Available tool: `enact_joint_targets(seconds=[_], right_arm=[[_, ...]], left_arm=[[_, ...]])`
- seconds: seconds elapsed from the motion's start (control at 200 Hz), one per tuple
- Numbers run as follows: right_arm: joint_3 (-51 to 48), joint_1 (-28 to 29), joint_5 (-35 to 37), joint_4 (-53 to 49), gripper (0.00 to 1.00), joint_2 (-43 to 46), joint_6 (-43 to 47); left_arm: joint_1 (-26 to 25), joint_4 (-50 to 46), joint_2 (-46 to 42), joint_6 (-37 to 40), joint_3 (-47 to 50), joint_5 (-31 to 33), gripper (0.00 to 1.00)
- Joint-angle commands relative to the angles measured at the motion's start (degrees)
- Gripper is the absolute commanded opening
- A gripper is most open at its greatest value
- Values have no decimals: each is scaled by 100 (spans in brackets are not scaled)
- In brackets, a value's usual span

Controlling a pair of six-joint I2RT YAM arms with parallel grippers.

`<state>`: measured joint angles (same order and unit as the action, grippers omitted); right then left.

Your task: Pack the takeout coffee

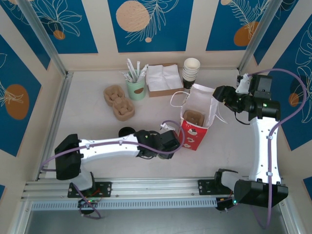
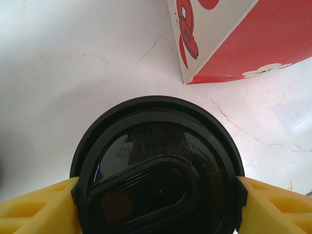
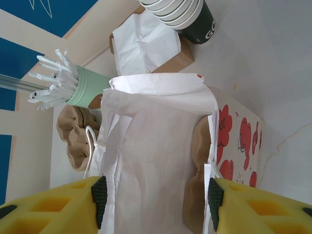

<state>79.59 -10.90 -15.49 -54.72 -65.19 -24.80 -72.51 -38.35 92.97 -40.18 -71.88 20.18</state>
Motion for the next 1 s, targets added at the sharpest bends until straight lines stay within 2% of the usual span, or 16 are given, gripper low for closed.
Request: enact_joint_targets(seconds=[0.0, 0.215, 0.44, 0.535, 0.775, 0.995], right_arm=[[127, -27, -165, 133, 59, -96, 225], [417, -22, -177, 314, 59, -509, 731], [1079, 69, -220, 228, 60, -1429, 1643], [1357, 194, -330, 194, 62, -1772, 2140], [1767, 602, -47, 183, 64, -2435, 3588], [2230, 767, -148, -327, 64, -2958, 4116]], left_arm=[[66, -246, -102, 59, 73, 3, 73], [356, -296, -282, 254, -63, -8, 73], [734, -508, -555, 540, -201, -146, 73], [867, -624, -689, 678, -295, -274, 73], [1165, -930, -1029, 914, -568, -513, 73], [1230, -1437, -1218, 1067, -1118, -557, 73]])
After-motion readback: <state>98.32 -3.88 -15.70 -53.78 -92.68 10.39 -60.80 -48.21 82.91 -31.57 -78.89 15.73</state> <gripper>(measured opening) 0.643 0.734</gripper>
